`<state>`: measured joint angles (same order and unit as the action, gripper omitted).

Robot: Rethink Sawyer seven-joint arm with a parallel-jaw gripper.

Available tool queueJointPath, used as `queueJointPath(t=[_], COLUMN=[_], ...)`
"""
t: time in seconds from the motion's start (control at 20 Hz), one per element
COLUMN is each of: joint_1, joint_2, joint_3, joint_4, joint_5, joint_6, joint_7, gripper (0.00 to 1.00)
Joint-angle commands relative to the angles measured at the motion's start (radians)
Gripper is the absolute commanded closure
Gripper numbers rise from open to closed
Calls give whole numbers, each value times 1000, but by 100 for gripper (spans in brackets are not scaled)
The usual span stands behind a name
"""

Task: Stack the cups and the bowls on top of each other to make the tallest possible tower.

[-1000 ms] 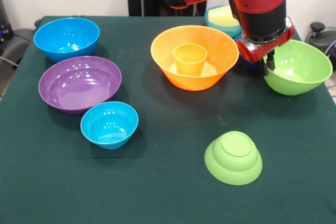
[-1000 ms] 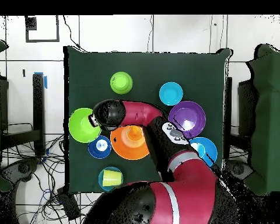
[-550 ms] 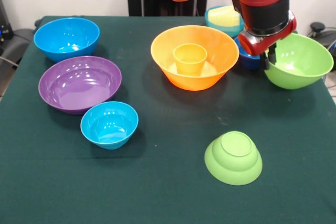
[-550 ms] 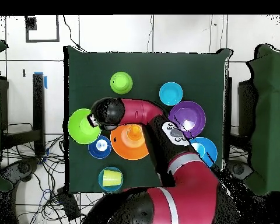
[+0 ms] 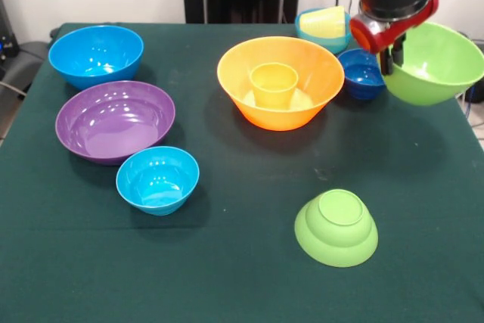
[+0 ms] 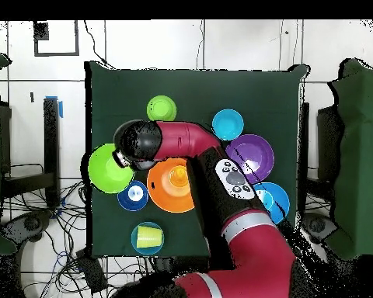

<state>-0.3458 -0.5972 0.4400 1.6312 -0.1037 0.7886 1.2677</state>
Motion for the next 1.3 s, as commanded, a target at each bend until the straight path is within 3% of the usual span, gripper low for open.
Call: queueJointPath(t=[0.05, 0.5, 1.3], joint_1=[23, -5, -35], joint_2=[-75, -93, -42], joint_3=[-10, -6, -29], joint_4=[-78, -95, -217], joint_5=[15, 14, -65], joint_6=[168, 172, 262], joint_7=[110, 105, 16], gripper=[100, 100, 100])
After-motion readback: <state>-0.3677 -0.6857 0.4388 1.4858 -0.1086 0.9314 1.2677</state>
